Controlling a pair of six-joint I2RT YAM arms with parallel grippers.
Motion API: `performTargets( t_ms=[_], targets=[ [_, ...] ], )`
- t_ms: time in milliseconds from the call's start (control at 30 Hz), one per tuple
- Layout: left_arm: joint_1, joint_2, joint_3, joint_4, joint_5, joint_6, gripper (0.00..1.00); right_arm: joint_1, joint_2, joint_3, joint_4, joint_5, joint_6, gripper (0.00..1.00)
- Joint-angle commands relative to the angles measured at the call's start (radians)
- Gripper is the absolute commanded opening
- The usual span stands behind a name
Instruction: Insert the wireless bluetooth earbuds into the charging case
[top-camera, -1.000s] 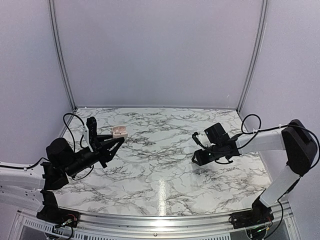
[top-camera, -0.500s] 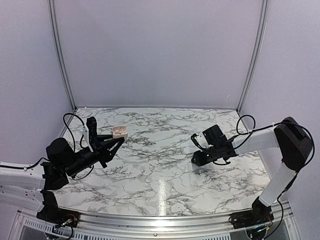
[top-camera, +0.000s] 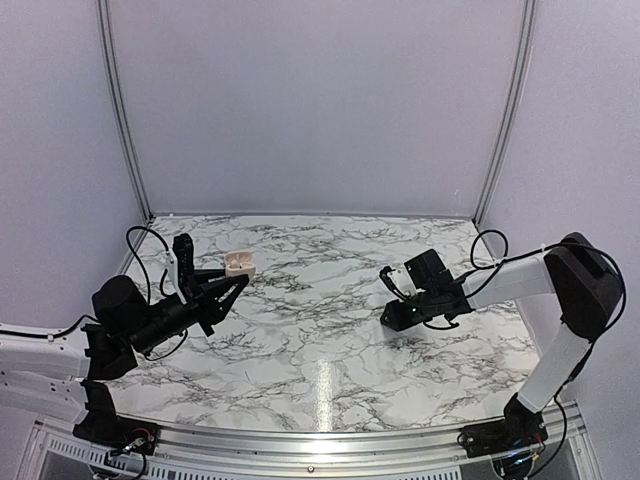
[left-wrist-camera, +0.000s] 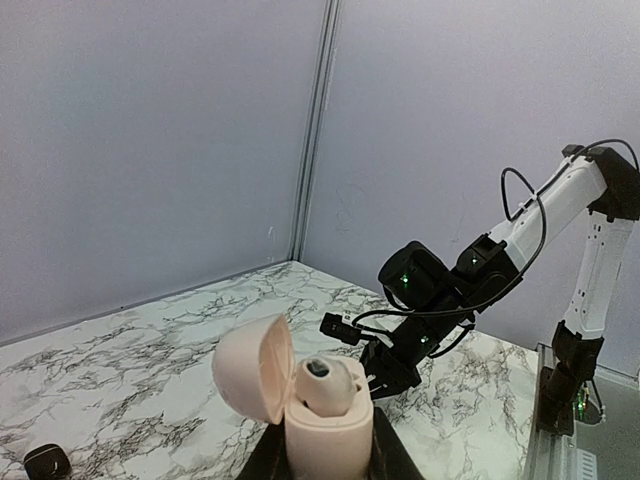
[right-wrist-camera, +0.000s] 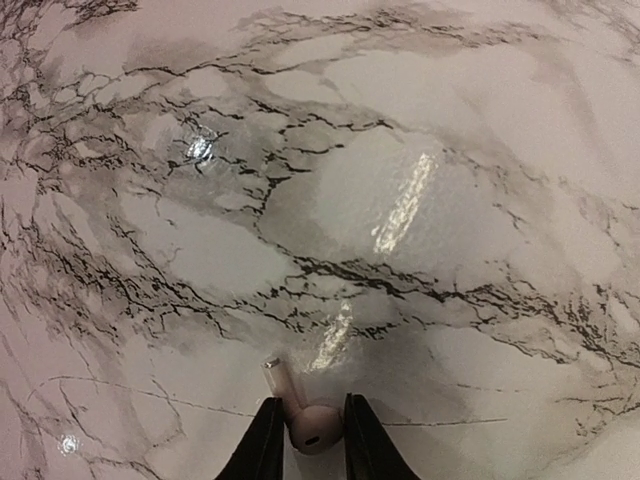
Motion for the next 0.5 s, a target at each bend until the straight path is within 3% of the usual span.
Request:
performTargets(
  t_ms=[0, 200, 467],
  targets=[
    [0.007, -0.002, 0.013, 0.008, 0.001, 0.004, 0.0, -0.005, -0.008, -0.001, -0.007, -0.033, -0.009, 0.26],
    [0.007, 0.001, 0.013, 0.008, 0.009, 0.004, 0.0, -0.006, -0.028, -0.035, 0.032, -0.051, -0.019, 0.35],
    [0.007, -0.007, 0.009, 0.008, 0.009, 0.007, 0.0, -0.005, -0.046, -0.071, 0.093, -0.114, -0.051, 0.3]
  ],
)
